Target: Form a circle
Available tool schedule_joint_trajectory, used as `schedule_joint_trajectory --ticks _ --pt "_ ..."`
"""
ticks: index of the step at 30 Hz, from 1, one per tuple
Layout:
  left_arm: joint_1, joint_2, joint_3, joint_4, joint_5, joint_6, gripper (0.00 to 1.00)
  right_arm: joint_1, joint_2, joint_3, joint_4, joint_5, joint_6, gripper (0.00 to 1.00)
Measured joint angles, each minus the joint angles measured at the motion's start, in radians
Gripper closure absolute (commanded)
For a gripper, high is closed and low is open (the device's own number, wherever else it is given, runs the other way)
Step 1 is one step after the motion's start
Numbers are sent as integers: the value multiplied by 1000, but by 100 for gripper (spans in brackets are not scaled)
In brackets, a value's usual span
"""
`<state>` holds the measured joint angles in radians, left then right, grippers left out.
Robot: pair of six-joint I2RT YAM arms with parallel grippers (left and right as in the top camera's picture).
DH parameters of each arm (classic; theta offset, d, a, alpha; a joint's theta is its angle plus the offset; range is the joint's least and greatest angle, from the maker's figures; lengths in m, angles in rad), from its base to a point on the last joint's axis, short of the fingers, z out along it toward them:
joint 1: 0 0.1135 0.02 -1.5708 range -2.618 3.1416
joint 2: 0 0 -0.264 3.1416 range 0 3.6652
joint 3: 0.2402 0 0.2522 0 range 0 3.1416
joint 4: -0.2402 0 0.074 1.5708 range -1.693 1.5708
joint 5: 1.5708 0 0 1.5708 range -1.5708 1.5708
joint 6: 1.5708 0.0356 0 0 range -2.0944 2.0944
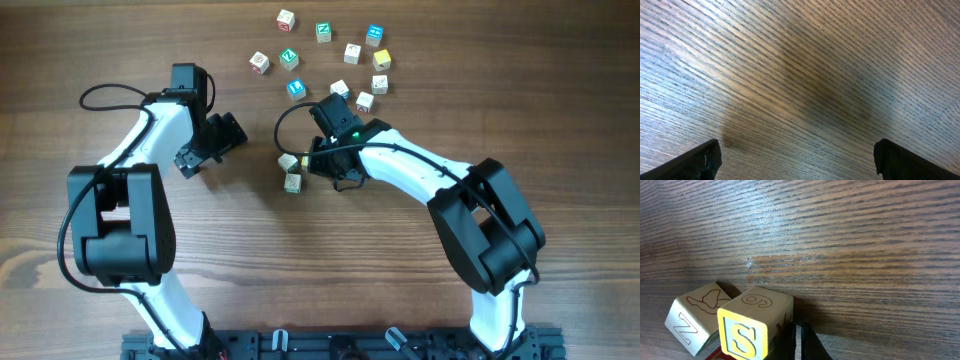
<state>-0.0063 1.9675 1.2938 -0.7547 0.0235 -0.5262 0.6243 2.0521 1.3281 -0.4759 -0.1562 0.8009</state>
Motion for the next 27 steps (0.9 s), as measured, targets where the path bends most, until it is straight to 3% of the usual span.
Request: schedule_joint_trajectory --ticks 5,7,8,13,16,18,19,21,27 --pt "0 0 0 0 0 0 0 -2 -1 0 -48 1 -19 88" --pt "0 0 0 0 0 0 0 -13 -24 6 -127 10 -19 80" --pt "0 0 0 0 0 0 0 -23 -47 14 -154 12 -11 68" --pt "0 0 0 0 0 0 0 -45 -120 272 -270 34 10 36" --pt "0 0 0 0 0 0 0 -43 -144 402 -315 62 -2 0" --pt "0 0 0 0 0 0 0 -44 -154 415 -312 97 -17 0" --pt "0 0 0 0 0 0 0 -47 -154 415 -303 102 -20 14" --pt "0 0 0 0 0 0 0 -55 -154 415 -282 101 -27 27" --pt "0 0 0 0 0 0 0 -16 -149 376 -356 155 -6 30"
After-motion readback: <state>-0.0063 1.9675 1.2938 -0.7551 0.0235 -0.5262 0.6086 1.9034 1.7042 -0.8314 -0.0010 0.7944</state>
